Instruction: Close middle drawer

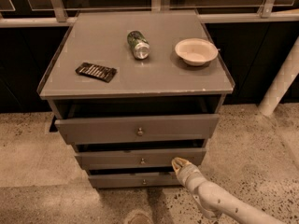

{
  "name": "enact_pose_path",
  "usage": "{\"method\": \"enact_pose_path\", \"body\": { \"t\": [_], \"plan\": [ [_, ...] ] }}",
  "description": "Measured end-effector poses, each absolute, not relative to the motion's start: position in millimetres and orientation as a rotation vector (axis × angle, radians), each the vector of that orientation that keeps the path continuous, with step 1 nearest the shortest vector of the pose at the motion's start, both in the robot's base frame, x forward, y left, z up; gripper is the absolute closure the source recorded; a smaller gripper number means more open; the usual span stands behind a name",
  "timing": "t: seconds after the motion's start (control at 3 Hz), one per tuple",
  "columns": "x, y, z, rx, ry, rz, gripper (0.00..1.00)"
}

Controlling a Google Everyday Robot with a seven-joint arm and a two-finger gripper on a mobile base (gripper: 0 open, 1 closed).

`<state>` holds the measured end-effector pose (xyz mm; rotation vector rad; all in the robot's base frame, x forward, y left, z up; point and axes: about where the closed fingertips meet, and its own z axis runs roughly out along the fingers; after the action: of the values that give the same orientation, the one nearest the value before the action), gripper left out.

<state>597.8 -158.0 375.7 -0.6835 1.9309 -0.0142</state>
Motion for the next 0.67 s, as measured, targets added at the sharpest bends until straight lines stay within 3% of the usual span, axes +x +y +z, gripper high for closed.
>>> {"method": "enact_pose_path", "body": {
  "t": [0.33, 0.67],
  "plan": [
    [585, -163, 368, -0.668, 1.963, 0.079, 1.00],
    [537, -193, 375, -0.611, 2.012, 0.193, 1.00]
  ]
}}
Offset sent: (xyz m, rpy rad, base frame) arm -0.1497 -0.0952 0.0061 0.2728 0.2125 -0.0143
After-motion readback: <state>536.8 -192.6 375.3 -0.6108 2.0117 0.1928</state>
